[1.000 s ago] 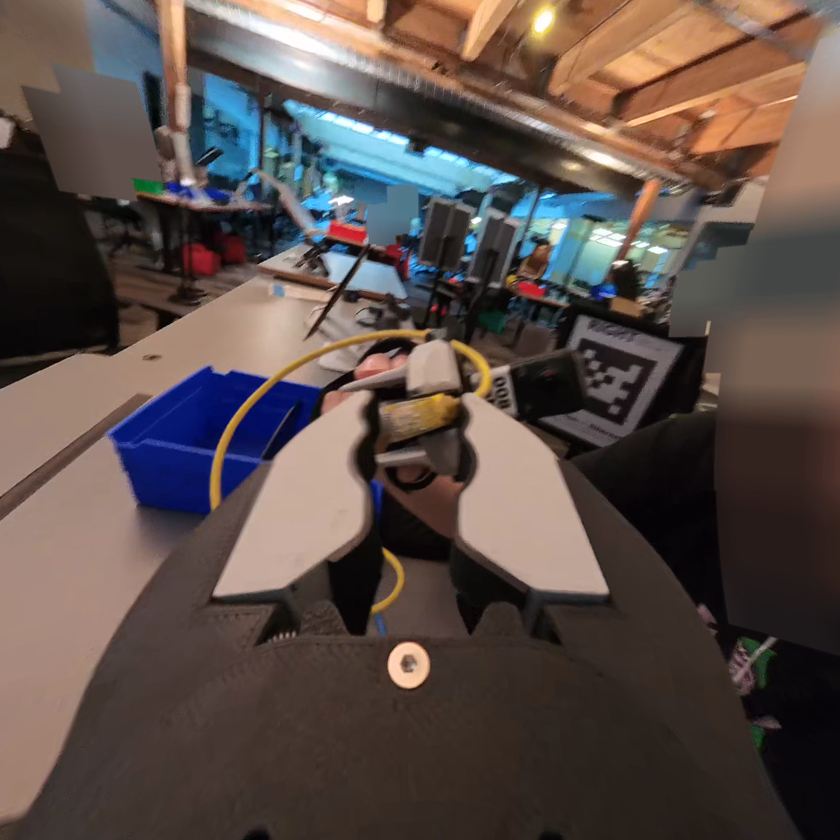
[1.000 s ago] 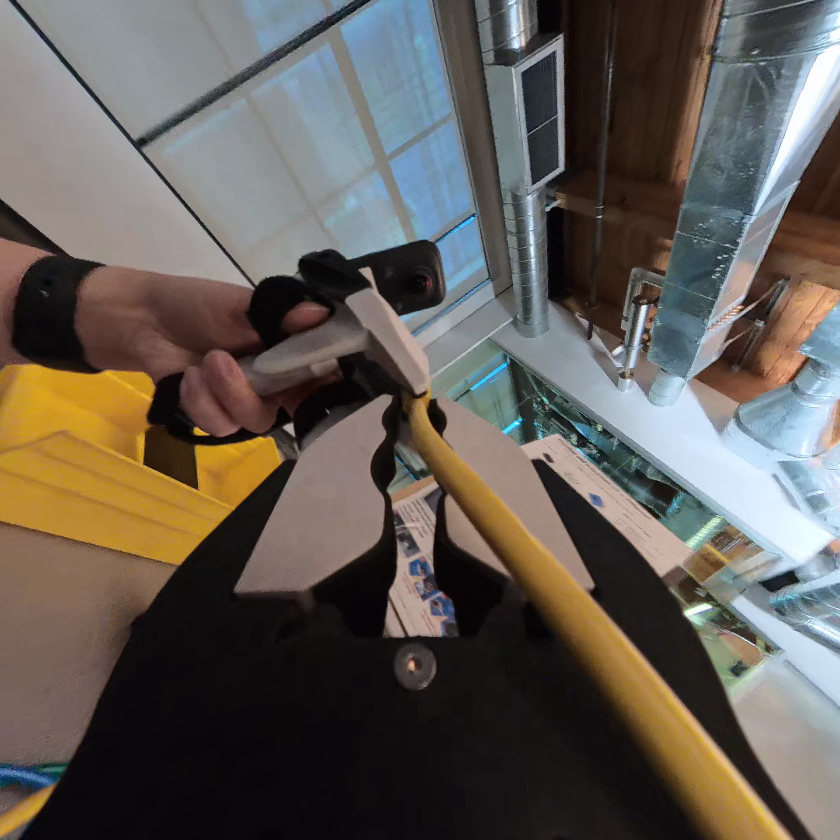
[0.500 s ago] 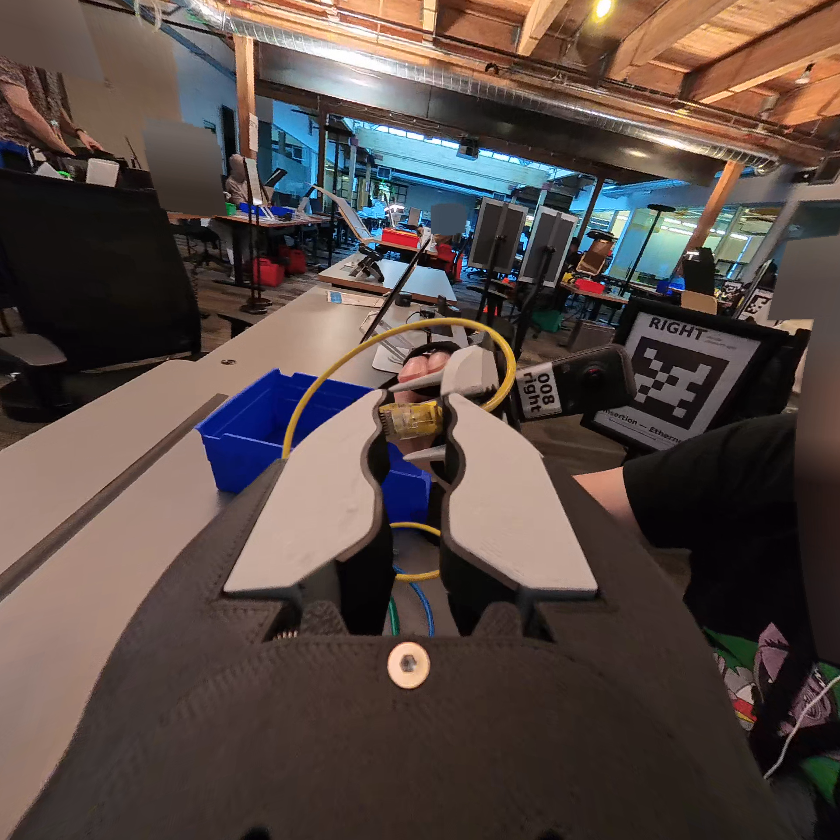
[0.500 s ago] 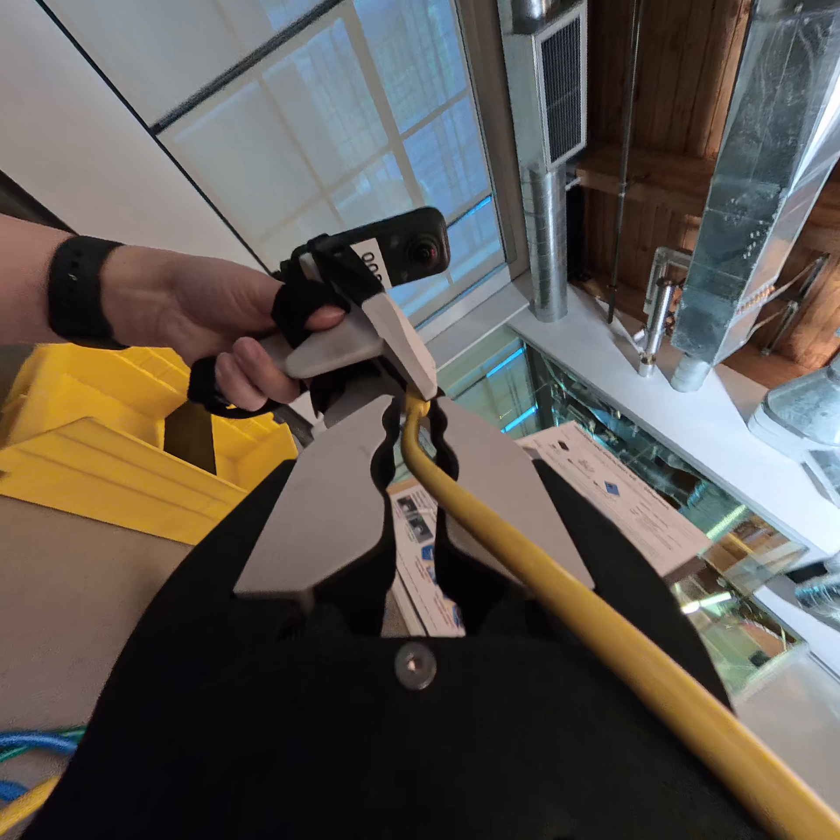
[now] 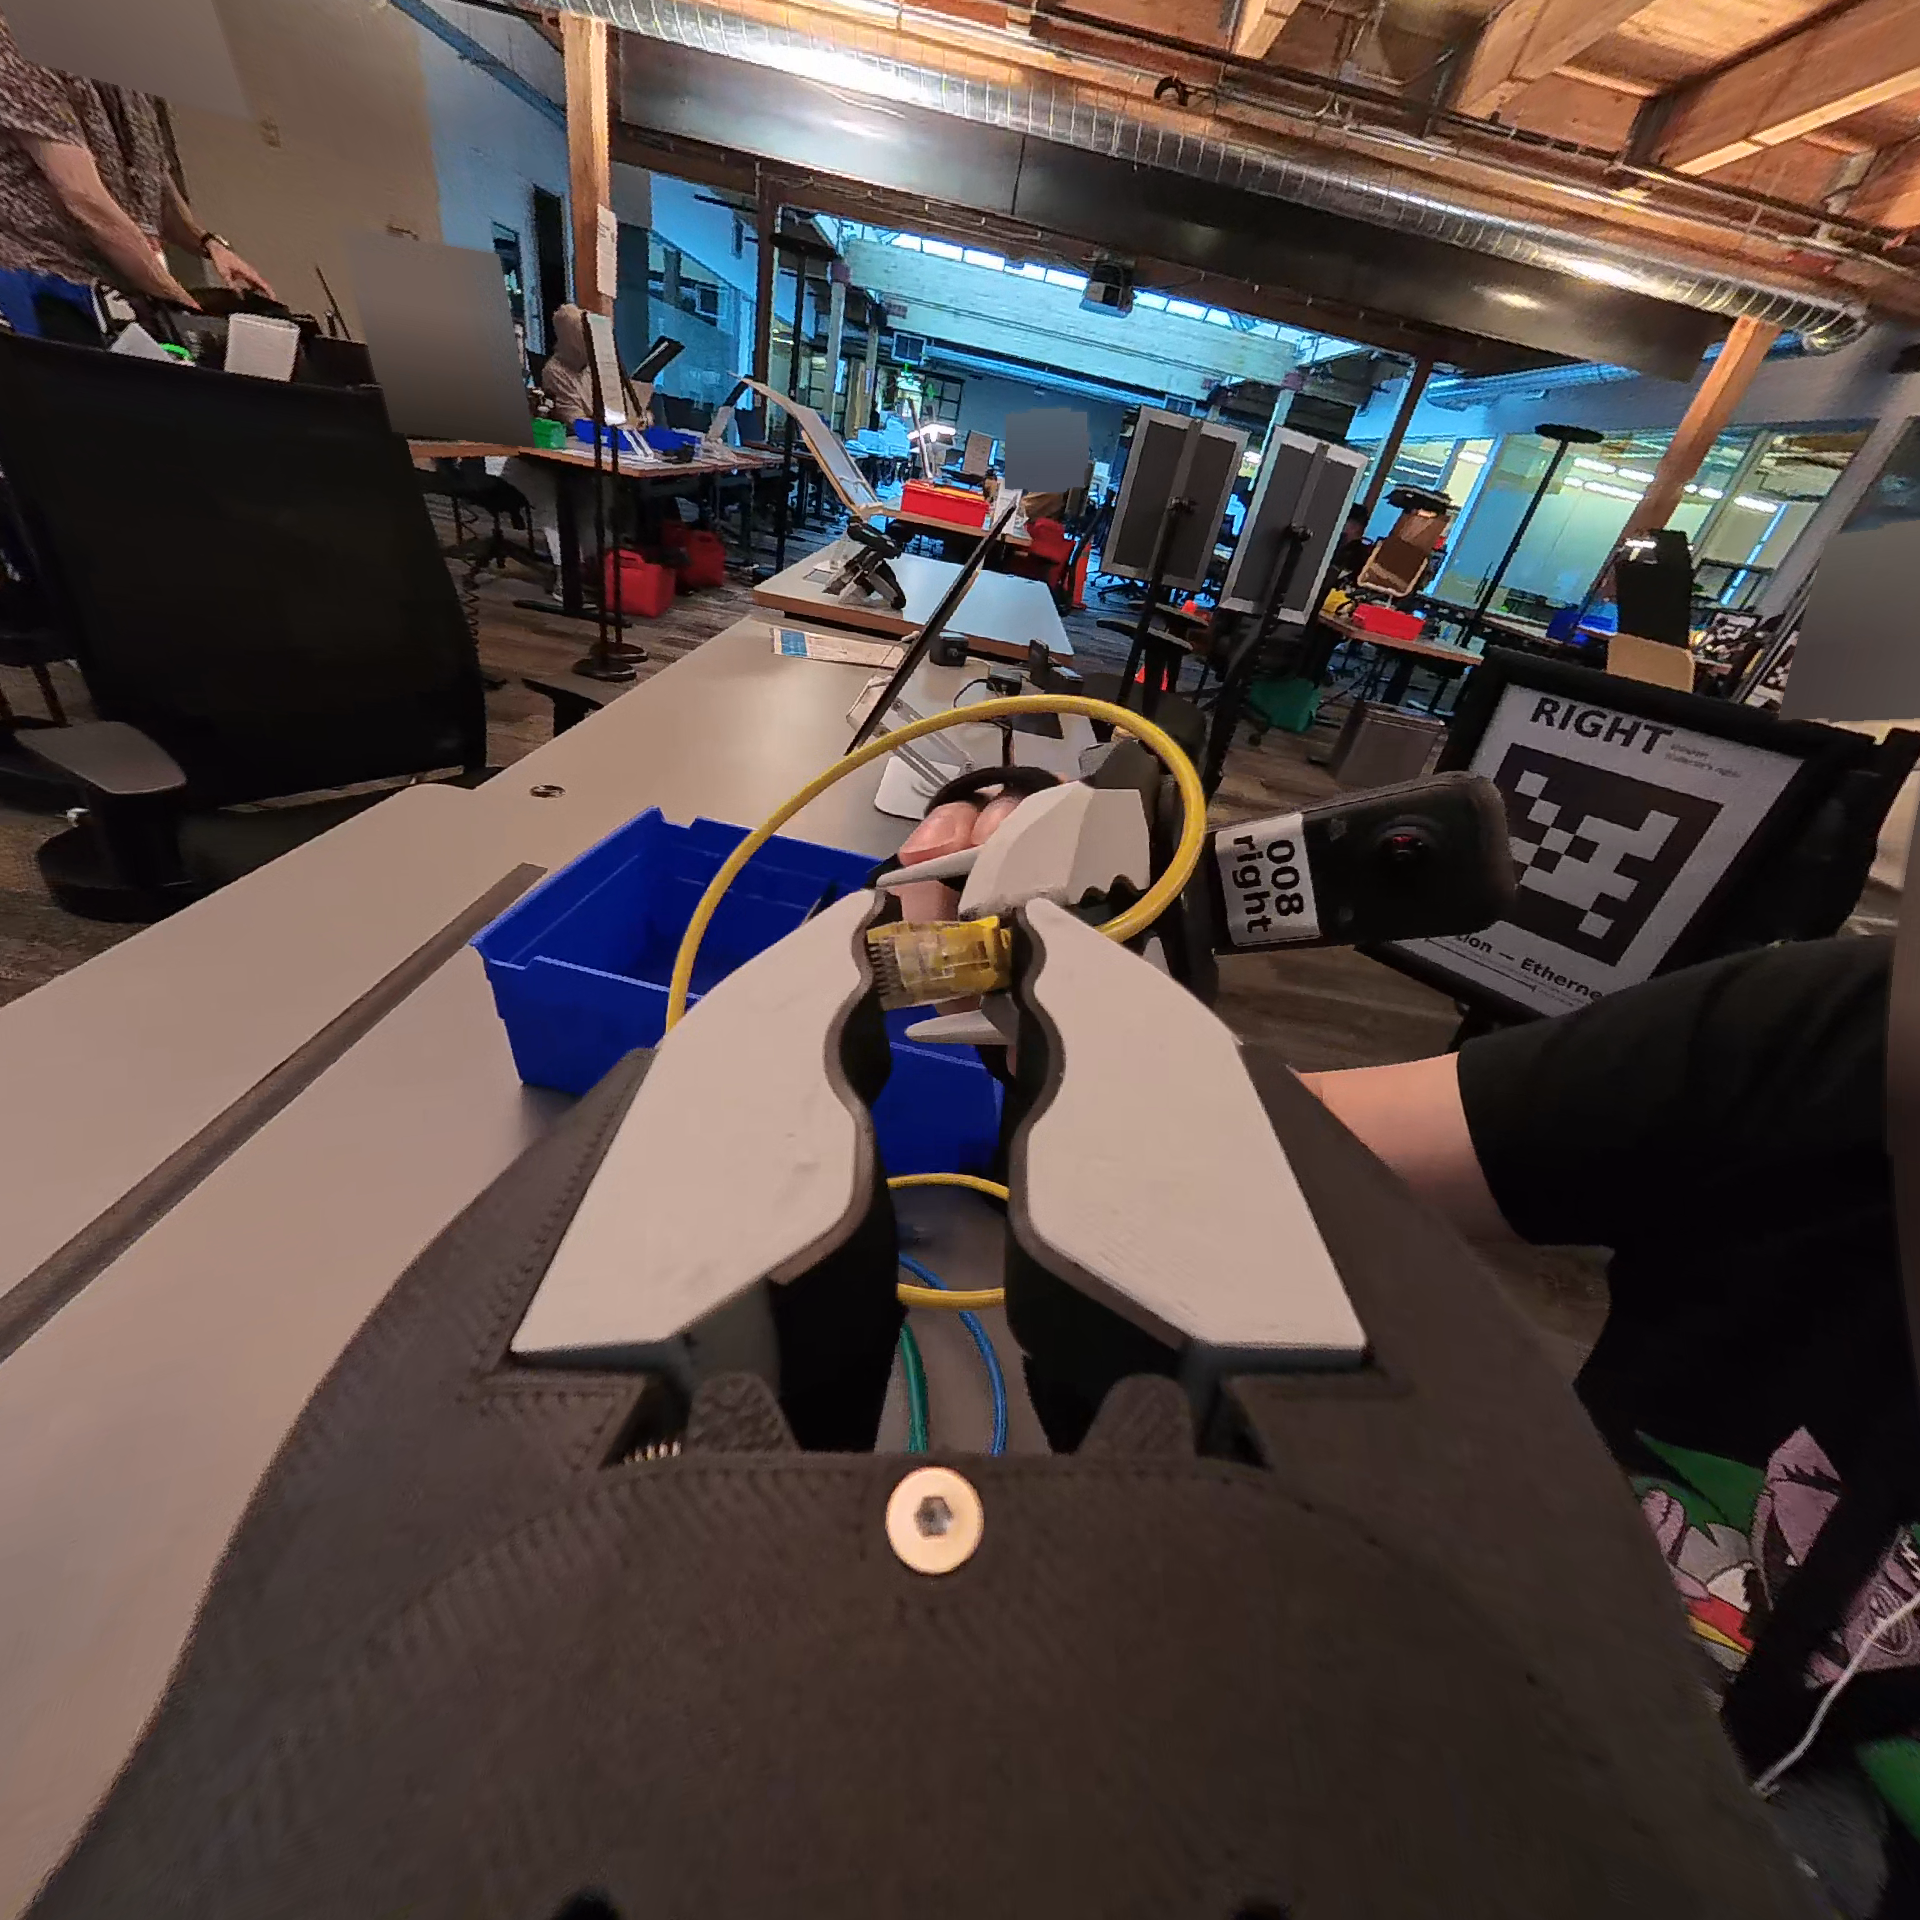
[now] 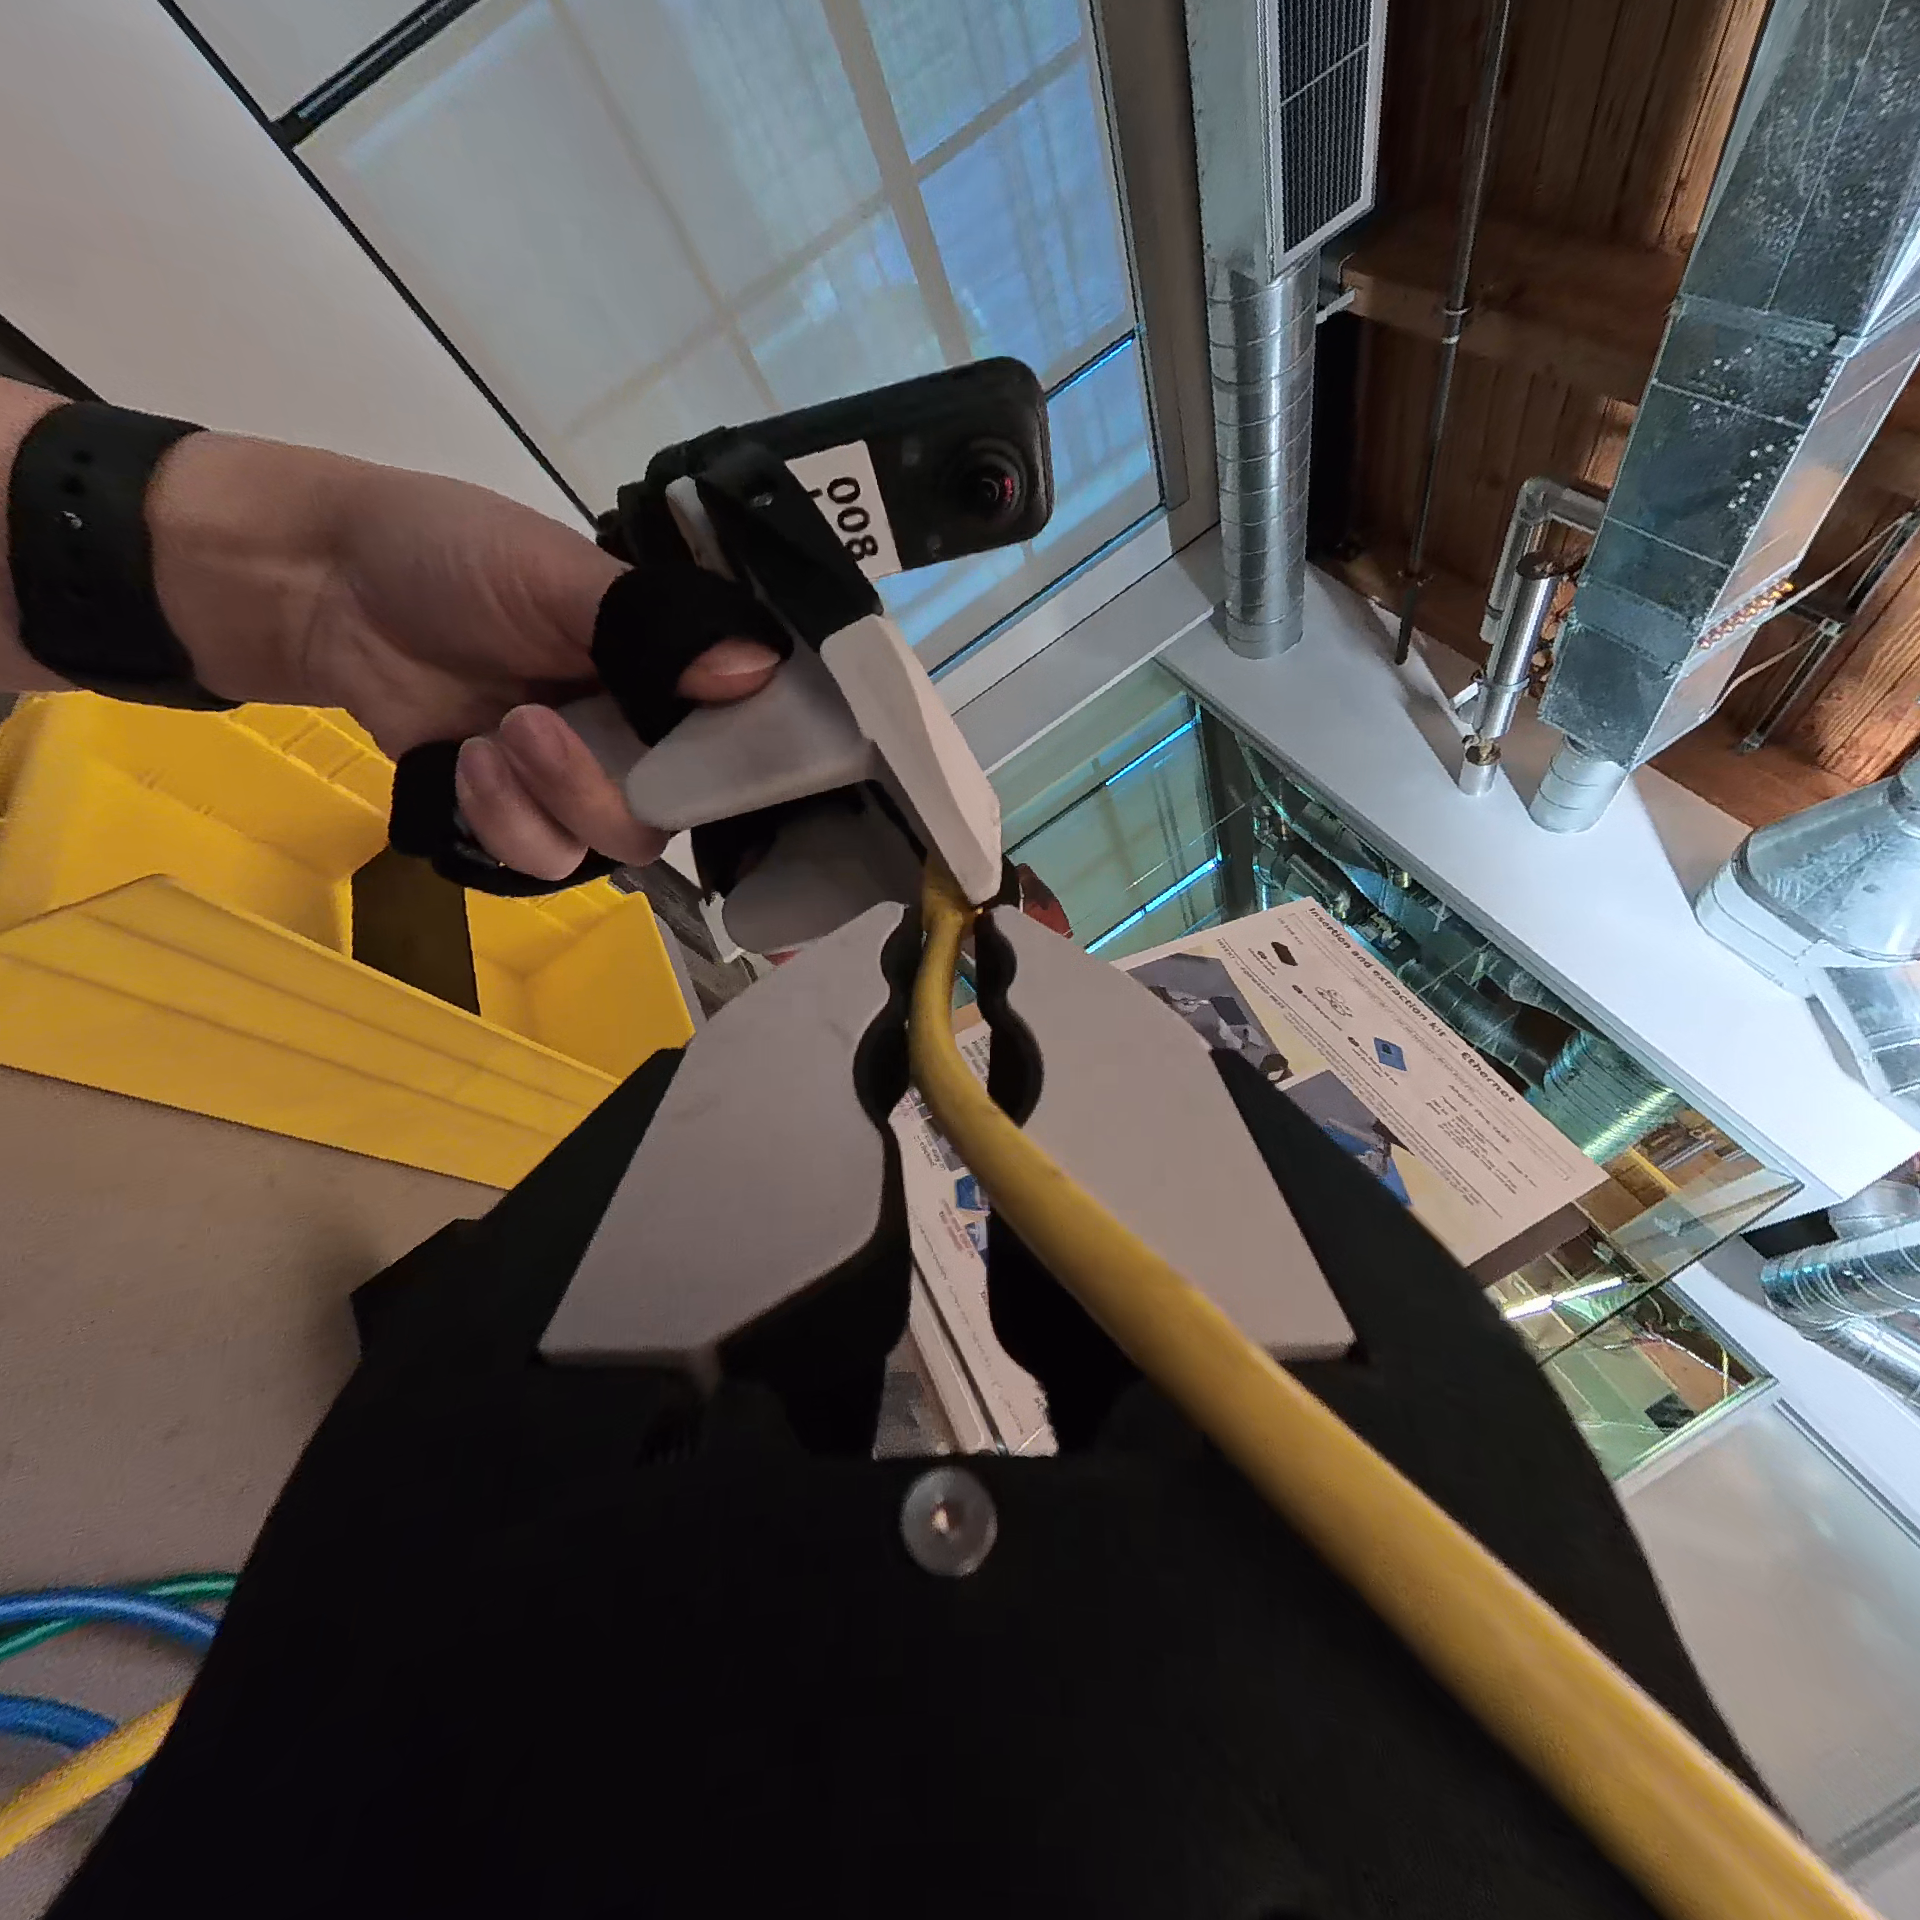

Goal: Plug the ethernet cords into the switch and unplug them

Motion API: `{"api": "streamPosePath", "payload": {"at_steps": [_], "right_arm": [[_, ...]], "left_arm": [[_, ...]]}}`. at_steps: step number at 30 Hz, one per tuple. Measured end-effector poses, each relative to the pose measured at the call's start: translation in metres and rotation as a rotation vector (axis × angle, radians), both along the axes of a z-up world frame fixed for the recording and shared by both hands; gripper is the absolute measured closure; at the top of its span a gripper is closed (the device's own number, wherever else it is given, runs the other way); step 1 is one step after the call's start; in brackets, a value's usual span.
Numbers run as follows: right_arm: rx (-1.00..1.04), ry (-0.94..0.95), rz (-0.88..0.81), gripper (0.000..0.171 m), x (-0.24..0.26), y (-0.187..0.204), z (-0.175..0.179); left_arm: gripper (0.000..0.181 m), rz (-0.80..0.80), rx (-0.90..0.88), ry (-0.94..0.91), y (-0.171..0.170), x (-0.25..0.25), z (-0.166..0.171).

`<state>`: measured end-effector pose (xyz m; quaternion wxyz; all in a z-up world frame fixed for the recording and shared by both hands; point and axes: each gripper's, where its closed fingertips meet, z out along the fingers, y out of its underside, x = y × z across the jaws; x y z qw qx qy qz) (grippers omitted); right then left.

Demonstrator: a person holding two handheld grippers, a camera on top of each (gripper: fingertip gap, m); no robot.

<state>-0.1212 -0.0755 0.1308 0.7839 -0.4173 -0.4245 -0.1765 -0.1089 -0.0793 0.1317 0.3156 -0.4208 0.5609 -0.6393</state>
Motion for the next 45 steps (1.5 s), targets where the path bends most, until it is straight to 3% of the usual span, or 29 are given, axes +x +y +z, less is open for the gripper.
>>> {"api": "streamPosePath", "payload": {"at_steps": [29, 45], "right_arm": [[-0.021, 0.074, 0.036, 0.163, 0.003, 0.002, -0.002], [-0.119, 0.255, 0.078, 0.165, 0.005, 0.008, -0.001]], "left_arm": [[0.162, 0.03, 0.013, -0.014, 0.004, 0.002, 0.0], [0.162, 0.061, 0.009, -0.026, 0.011, 0.003, 0.0]]}}
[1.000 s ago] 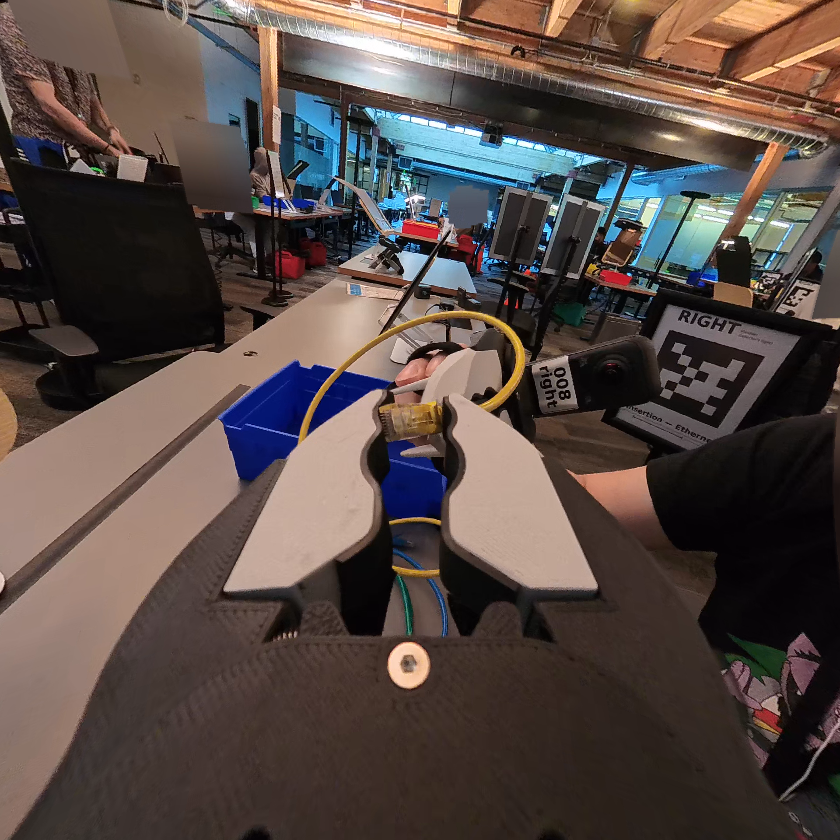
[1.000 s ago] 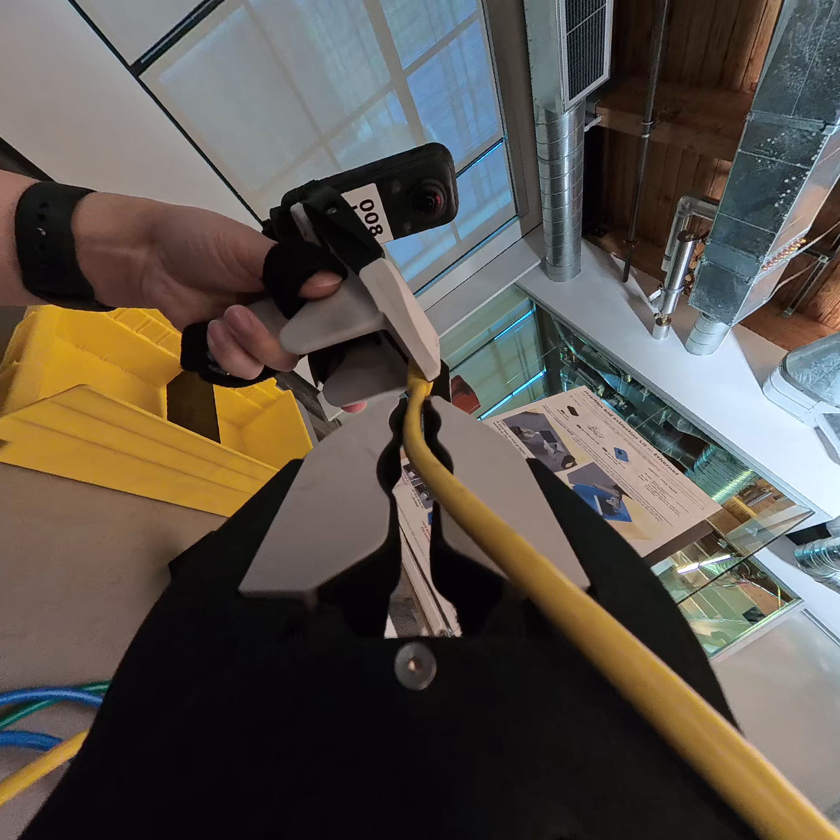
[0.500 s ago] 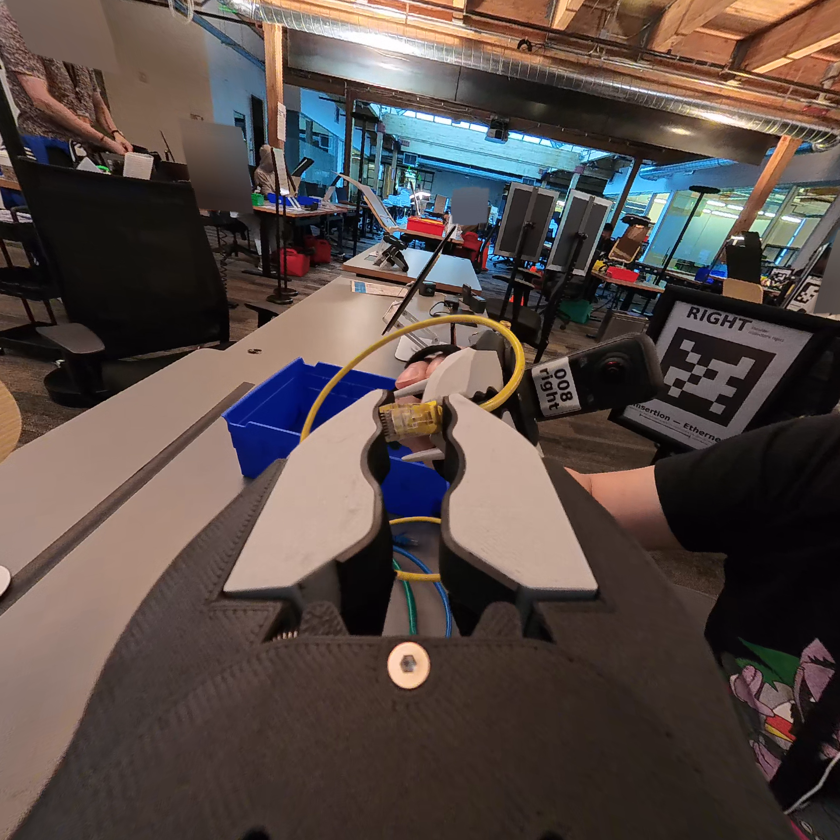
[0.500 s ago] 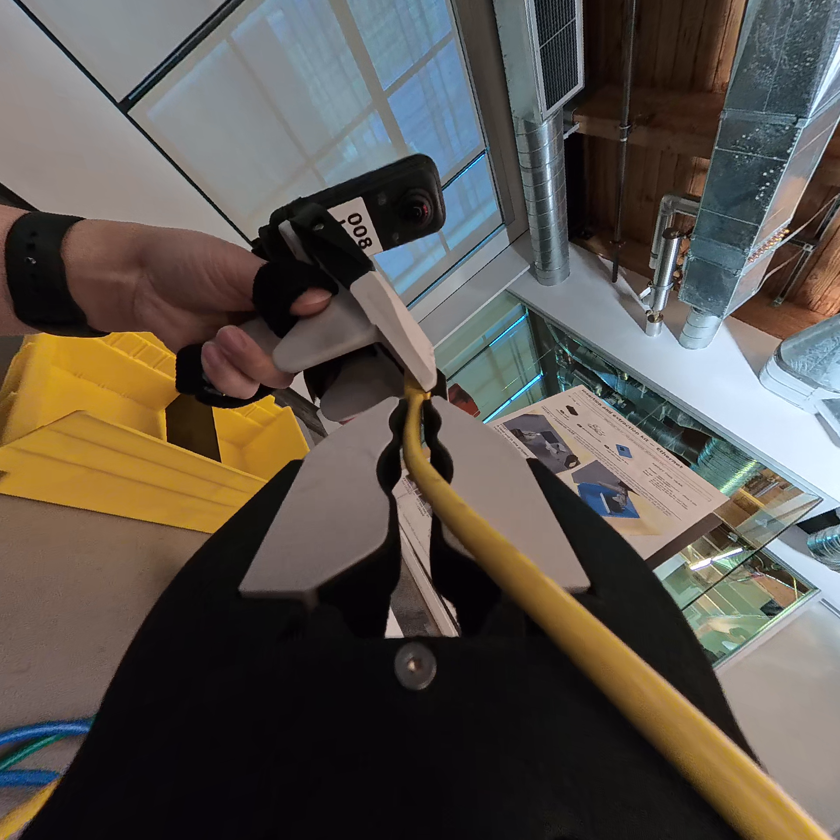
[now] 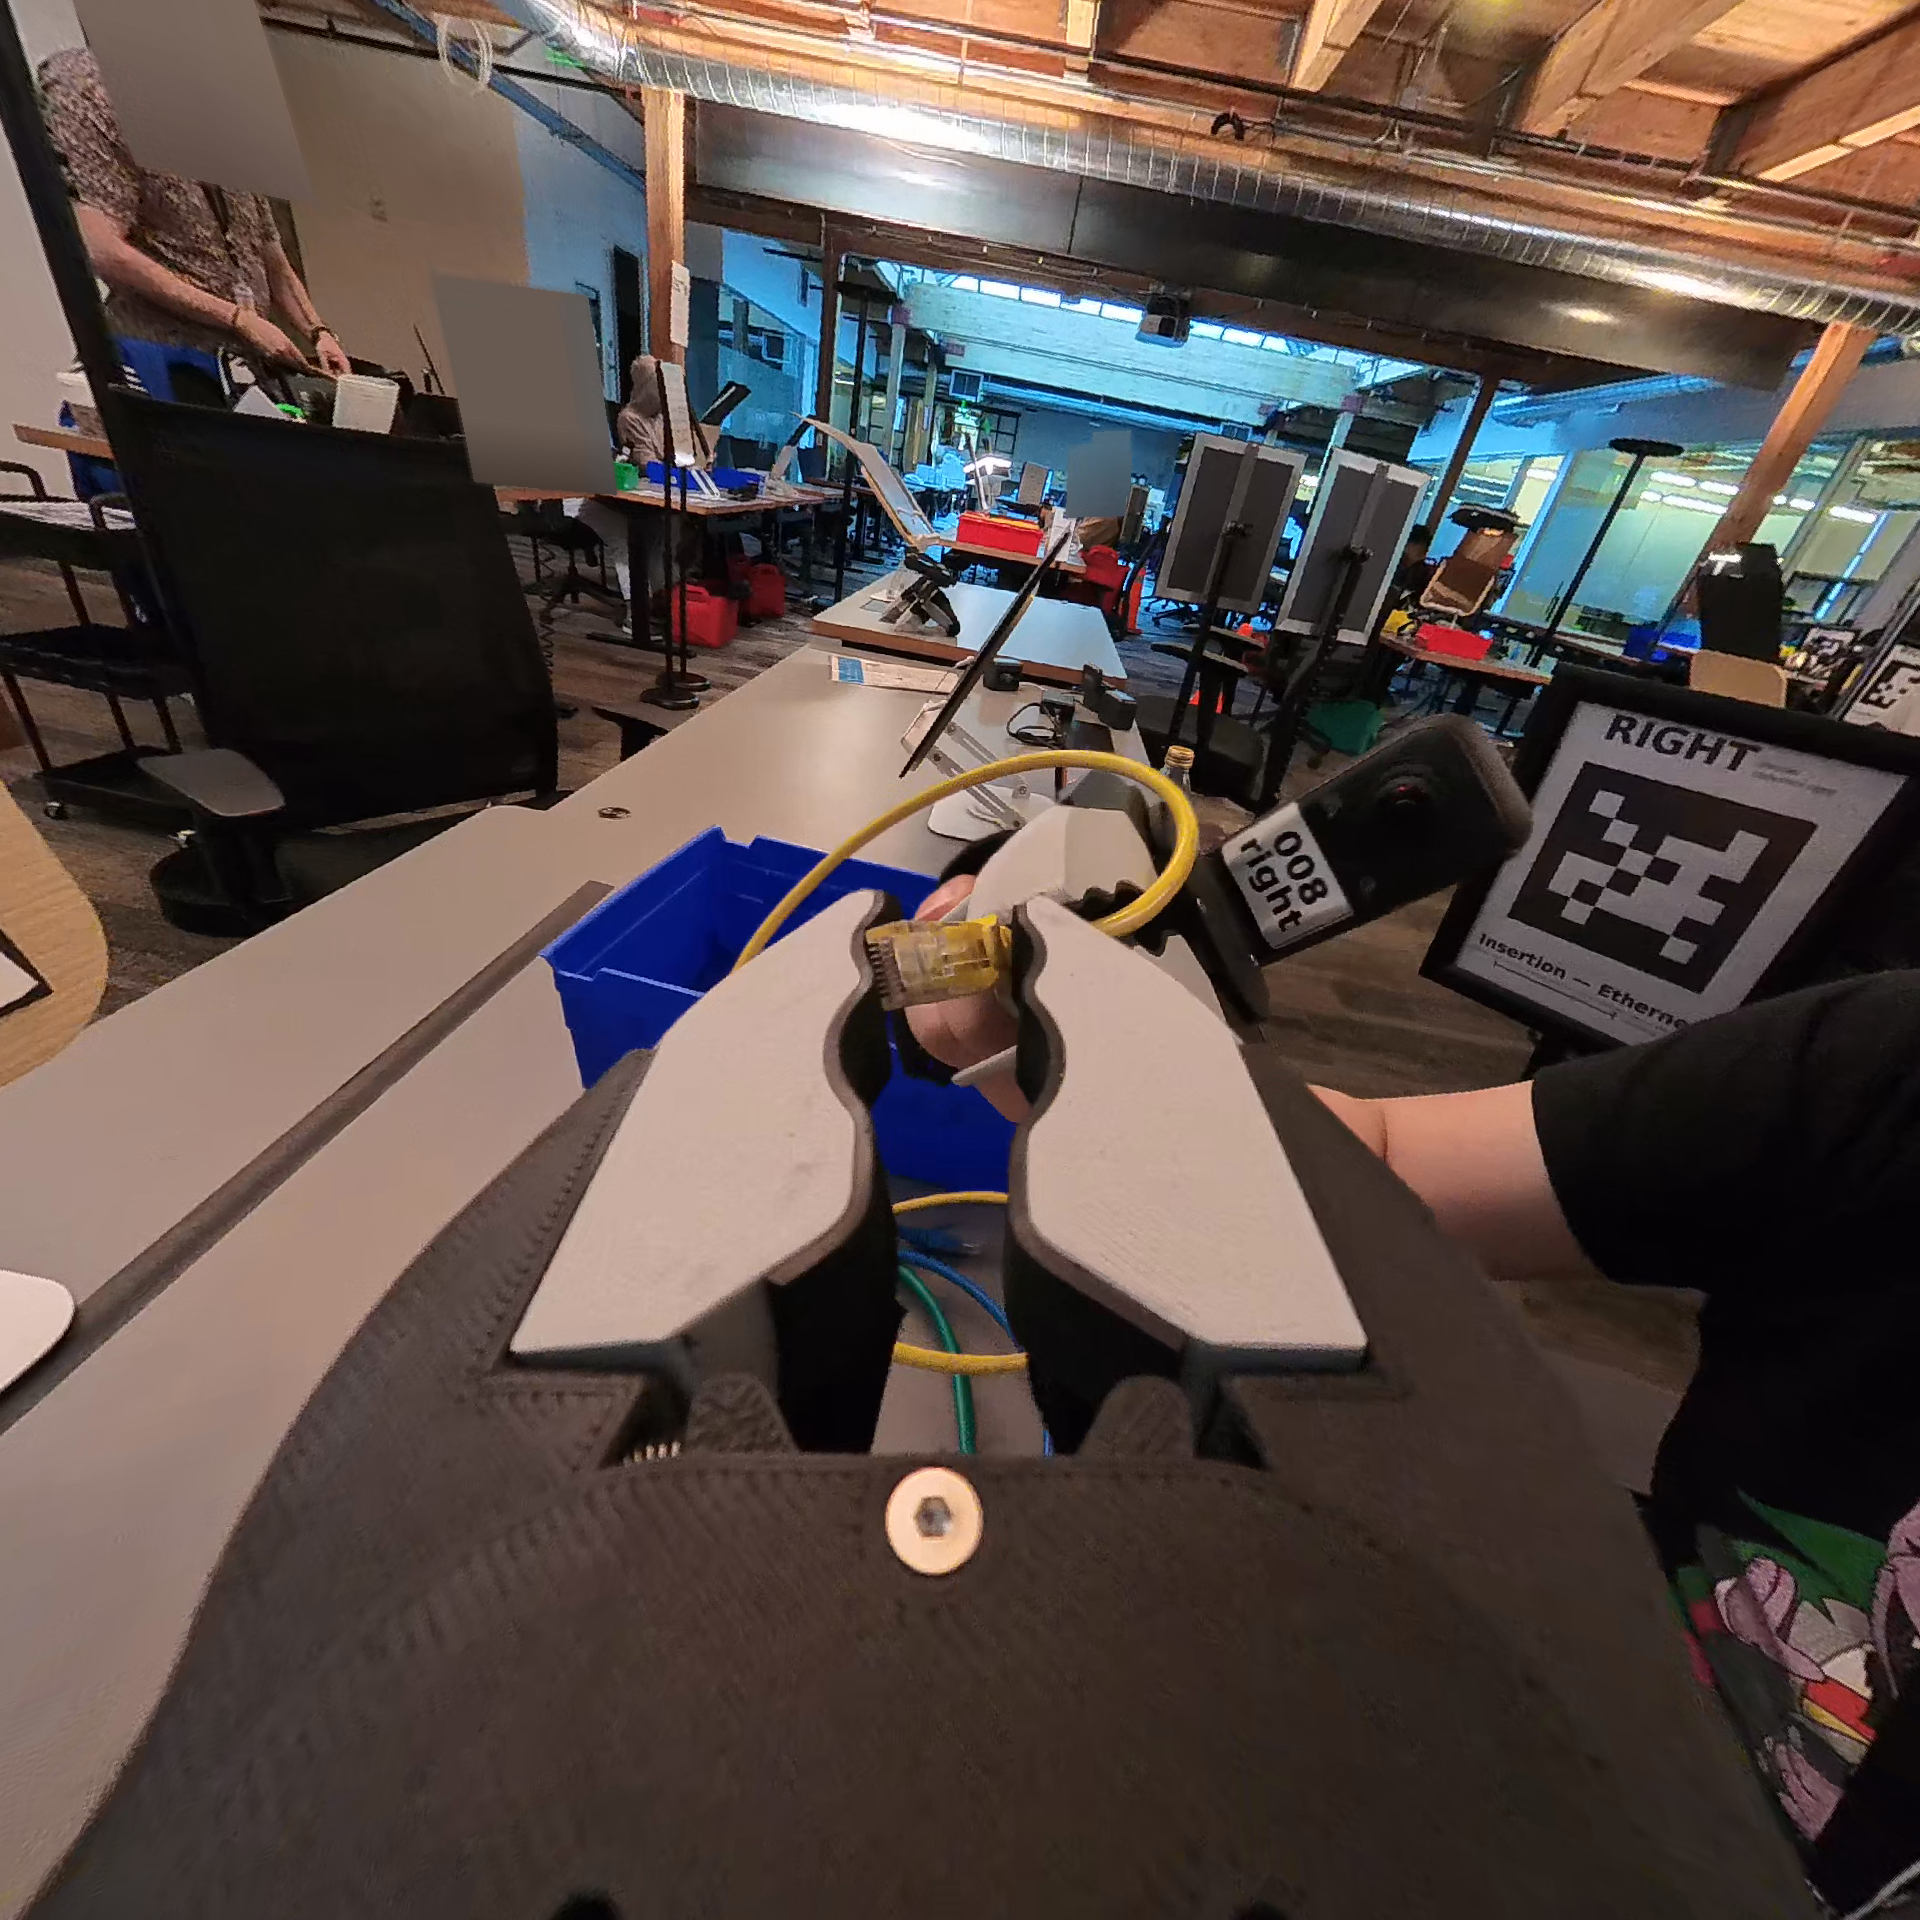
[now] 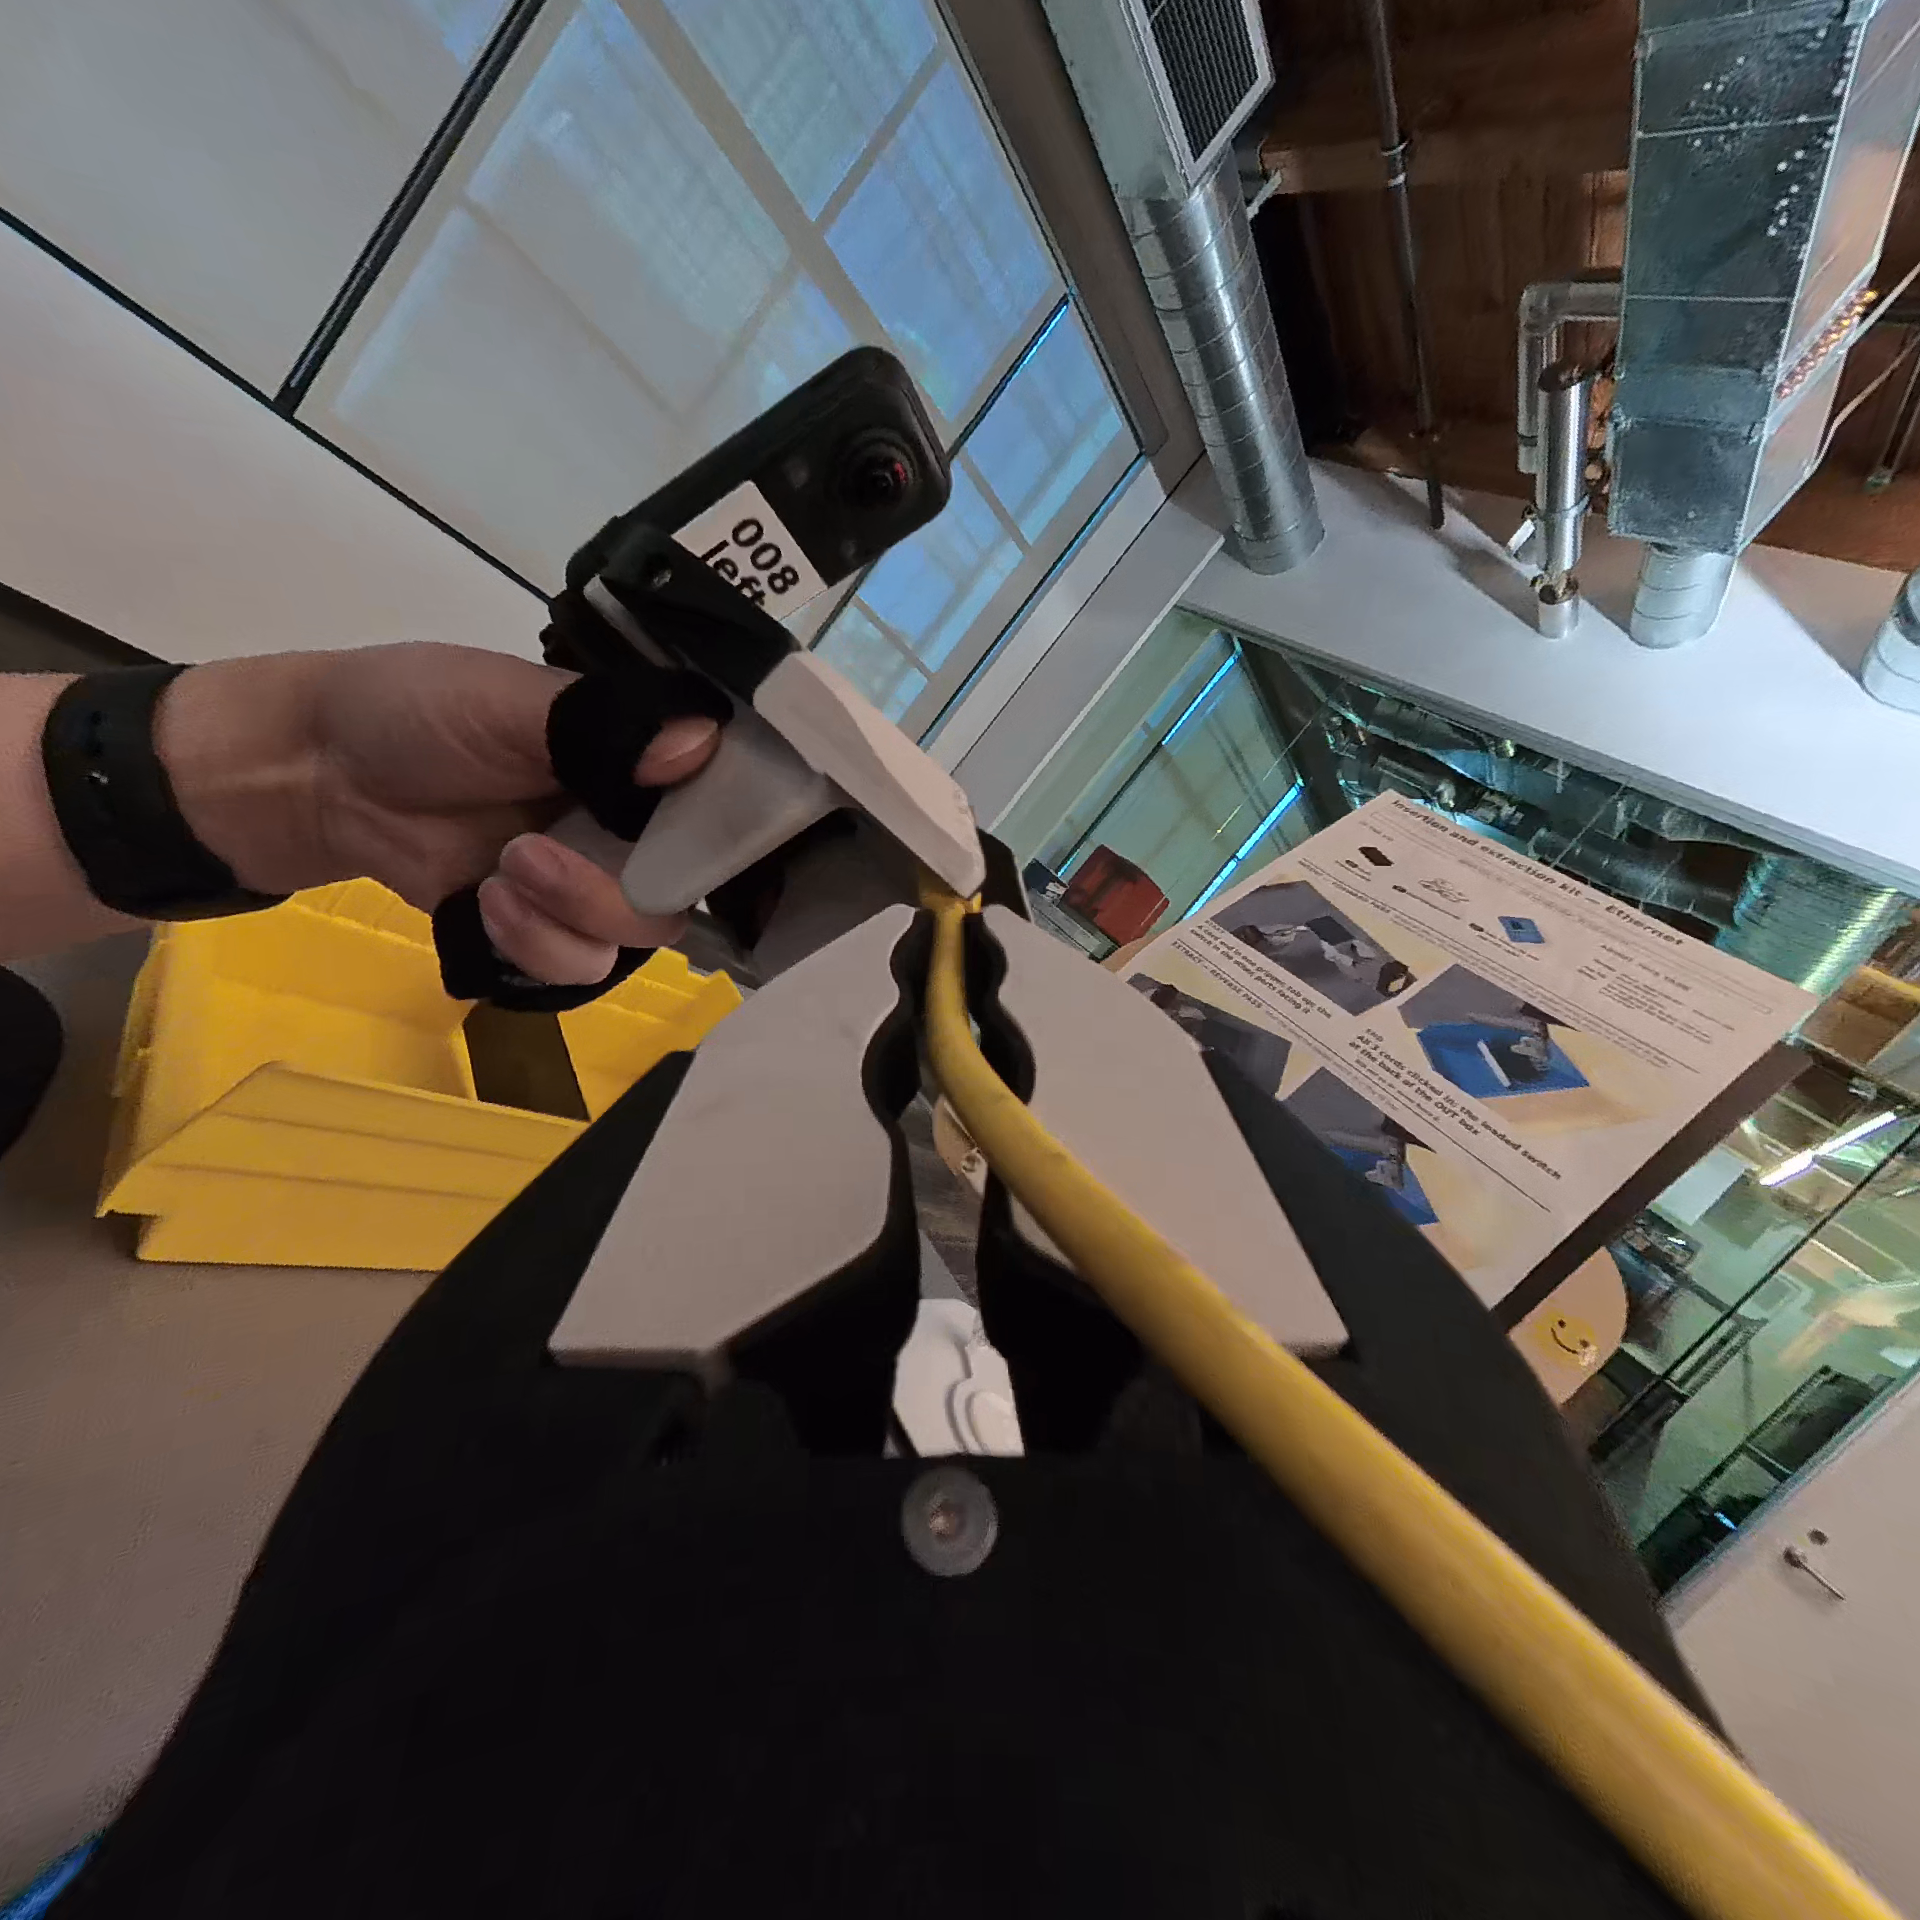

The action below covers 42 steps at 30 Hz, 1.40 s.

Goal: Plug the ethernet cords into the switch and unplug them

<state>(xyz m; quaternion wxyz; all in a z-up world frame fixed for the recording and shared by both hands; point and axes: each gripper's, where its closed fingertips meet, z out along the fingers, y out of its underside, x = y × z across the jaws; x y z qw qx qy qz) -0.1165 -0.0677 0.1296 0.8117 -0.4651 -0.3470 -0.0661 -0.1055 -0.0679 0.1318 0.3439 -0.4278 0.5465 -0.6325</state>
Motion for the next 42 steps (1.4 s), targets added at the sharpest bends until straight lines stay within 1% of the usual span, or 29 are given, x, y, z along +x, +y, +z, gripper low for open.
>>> {"api": "streamPosePath", "payload": {"at_steps": [3, 5, 8, 10, 13, 16, 18, 20, 22, 24, 27, 29, 31, 34, 36, 39, 42], "right_arm": [[-0.001, -0.013, -0.008, 0.165, 0.0, 0.001, -0.001], [-0.019, -0.012, -0.004, 0.165, 0.001, 0.002, -0.001], [-0.036, -0.033, -0.04, 0.165, 0.009, 0.005, -0.001], [-0.045, -0.023, -0.05, 0.165, 0.017, 0.004, 0.002], [-0.057, -0.028, -0.064, 0.165, 0.03, 0.001, 0.008], [-0.049, -0.026, -0.086, 0.165, 0.044, -0.005, 0.017], [-0.047, -0.014, -0.088, 0.165, 0.052, -0.01, 0.023], [-0.039, -0.01, -0.104, 0.165, 0.06, -0.015, 0.028], [-0.032, -0.006, -0.106, 0.165, 0.065, -0.019, 0.032], [-0.025, 0.009, -0.091, 0.165, 0.068, -0.023, 0.036], [-0.022, 0.018, -0.073, 0.165, 0.07, -0.026, 0.039], [-0.022, 0.024, -0.066, 0.165, 0.072, -0.027, 0.04], [-0.015, 0.036, -0.046, 0.165, 0.072, -0.03, 0.042], [0.002, 0.031, -0.031, 0.165, 0.071, -0.032, 0.042], [-0.004, 0.03, -0.027, 0.165, 0.072, -0.03, 0.04], [-0.006, 0.031, -0.016, 0.165, 0.072, -0.029, 0.037], [-0.009, 0.018, -0.032, 0.165, 0.072, -0.026, 0.035]], "left_arm": [[0.161, 0.0, -0.009, 0.003, 0.001, 0.001, -0.001], [0.157, 0.022, 0.007, -0.002, 0.006, 0.0, -0.001], [0.138, 0.129, 0.052, -0.023, 0.027, -0.009, 0.005], [0.127, 0.247, 0.152, 0.024, 0.048, -0.016, -0.003], [0.123, 0.441, 0.374, 0.209, 0.079, -0.017, -0.037], [0.12, 0.569, 0.49, 0.411, 0.1, -0.005, -0.077], [0.12, 0.603, 0.578, 0.516, 0.103, 0.009, -0.105], [0.117, 0.632, 0.657, 0.574, 0.102, 0.023, -0.127], [0.111, 0.714, 0.706, 0.625, 0.109, 0.03, -0.143], [0.106, 0.81, 0.684, 0.647, 0.117, 0.03, -0.156], [0.107, 0.924, 0.55, 0.593, 0.126, 0.021, -0.172], [0.103, 0.983, 0.472, 0.624, 0.138, 0.008, -0.189], [0.095, 0.98, 0.408, 0.706, 0.144, -0.003, -0.211], [0.094, 0.979, 0.312, 0.719, 0.146, -0.004, -0.23], [0.089, 1.002, 0.297, 0.742, 0.152, -0.006, -0.238], [0.086, 1.032, 0.281, 0.741, 0.16, -0.006, -0.242], [0.09, 1.009, 0.221, 0.742, 0.162, -0.004, -0.252]]}}
